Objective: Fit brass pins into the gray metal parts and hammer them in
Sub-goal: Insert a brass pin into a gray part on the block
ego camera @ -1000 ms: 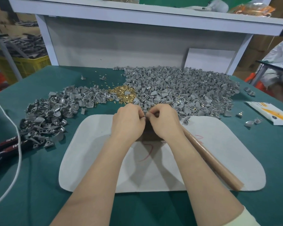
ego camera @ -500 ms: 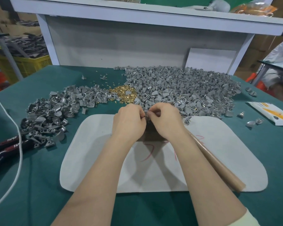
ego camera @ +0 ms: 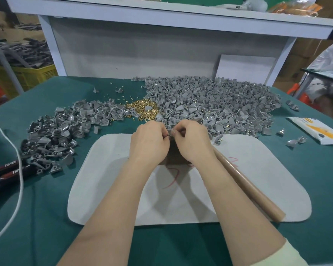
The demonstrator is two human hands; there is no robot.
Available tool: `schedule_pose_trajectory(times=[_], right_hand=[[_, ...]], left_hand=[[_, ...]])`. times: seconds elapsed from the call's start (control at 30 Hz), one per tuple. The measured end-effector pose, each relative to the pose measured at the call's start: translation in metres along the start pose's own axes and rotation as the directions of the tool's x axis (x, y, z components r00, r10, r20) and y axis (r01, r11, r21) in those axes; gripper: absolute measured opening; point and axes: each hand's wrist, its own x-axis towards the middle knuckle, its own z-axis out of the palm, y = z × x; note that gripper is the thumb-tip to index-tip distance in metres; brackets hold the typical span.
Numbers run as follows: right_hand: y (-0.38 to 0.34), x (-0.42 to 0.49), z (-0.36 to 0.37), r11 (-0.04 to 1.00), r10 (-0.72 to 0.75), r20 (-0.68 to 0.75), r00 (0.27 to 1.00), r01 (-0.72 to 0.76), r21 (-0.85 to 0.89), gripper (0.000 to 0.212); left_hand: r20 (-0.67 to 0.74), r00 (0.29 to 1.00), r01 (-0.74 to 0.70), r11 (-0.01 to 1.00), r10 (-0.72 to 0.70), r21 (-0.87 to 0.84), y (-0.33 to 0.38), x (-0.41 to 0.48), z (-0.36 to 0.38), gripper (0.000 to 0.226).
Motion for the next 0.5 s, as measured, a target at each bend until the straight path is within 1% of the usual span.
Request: schedule_pose_trajectory(times=[0.2, 0.37, 0.5], right_hand=[[0.004, 0.000, 0.000, 0.999, -0.017, 0.003, 1.000, 0.017, 0.027, 0.009], [0.007, 0.003, -0.007, 0.998, -0.027, 0.075, 0.997, 0.023, 0.062, 0.016], [0.007, 0.004, -0.011, 0.993, -0.055, 0.076, 0.996, 0.047, 0.110, 0.019]], left_hand=[[0.007, 1.000, 0.003, 1.000, -0.003, 0.001, 0.000, 0.000, 0.000, 0.006], [0.009, 1.000, -0.005, 1.000, 0.005, 0.009, 0.000, 0.001, 0.000, 0.007], [0.009, 1.000, -0.008, 1.000, 0.008, 0.012, 0.000, 0.001, 0.000, 0.007]])
